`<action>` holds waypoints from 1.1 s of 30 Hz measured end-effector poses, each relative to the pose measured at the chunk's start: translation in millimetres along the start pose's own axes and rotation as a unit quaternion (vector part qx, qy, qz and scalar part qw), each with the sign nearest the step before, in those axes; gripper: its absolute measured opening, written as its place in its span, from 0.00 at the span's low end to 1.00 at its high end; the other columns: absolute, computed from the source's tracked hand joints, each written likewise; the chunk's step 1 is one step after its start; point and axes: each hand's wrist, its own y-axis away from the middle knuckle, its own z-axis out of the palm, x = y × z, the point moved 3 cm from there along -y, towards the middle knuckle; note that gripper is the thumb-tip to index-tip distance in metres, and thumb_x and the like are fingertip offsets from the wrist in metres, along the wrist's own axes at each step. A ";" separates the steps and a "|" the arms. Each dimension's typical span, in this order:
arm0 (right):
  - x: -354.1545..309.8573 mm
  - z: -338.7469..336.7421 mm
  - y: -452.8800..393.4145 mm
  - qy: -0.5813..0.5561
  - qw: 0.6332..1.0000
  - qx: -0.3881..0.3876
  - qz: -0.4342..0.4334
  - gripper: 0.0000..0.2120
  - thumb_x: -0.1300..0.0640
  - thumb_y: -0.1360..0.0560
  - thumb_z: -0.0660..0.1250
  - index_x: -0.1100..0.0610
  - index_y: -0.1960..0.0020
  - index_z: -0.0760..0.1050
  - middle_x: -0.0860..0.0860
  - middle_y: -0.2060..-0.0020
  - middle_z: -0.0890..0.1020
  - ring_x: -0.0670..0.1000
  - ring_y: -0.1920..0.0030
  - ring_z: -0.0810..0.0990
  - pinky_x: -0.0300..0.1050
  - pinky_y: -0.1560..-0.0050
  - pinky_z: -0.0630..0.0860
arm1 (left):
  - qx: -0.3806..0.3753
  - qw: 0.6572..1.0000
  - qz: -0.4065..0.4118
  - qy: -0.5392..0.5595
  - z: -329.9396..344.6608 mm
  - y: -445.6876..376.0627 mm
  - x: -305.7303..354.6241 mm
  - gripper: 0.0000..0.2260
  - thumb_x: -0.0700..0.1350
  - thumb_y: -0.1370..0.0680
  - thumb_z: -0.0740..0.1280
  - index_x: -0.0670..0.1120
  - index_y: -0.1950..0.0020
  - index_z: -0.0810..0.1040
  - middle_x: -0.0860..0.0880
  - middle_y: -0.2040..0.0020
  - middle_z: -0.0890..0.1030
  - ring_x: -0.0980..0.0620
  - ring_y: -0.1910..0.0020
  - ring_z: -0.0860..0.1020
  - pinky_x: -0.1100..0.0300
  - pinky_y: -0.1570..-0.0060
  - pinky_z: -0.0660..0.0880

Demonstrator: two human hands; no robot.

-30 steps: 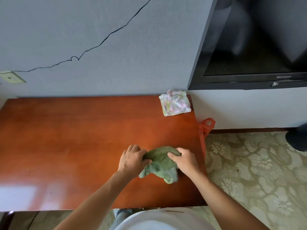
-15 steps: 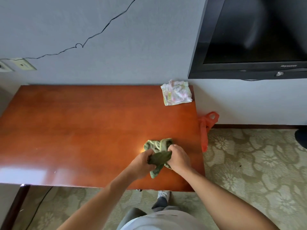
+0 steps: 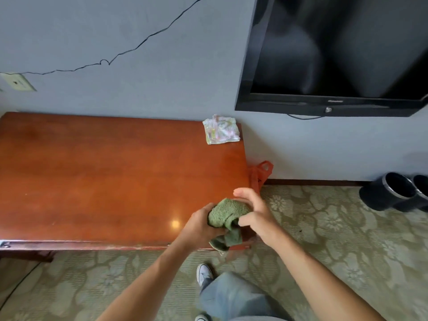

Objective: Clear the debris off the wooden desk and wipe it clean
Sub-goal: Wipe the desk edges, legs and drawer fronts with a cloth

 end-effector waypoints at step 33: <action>201.5 -230.6 -191.5 0.184 0.979 0.082 -0.025 0.14 0.37 0.25 0.72 0.42 0.43 0.77 0.35 0.53 0.84 0.43 0.52 0.82 0.46 0.51 0.80 | 0.106 0.913 -0.039 -0.392 125.1 -272.9 -11.2 0.26 0.50 0.14 0.53 0.49 0.16 0.57 0.52 0.15 0.55 0.52 0.16 0.52 0.49 0.18 0.50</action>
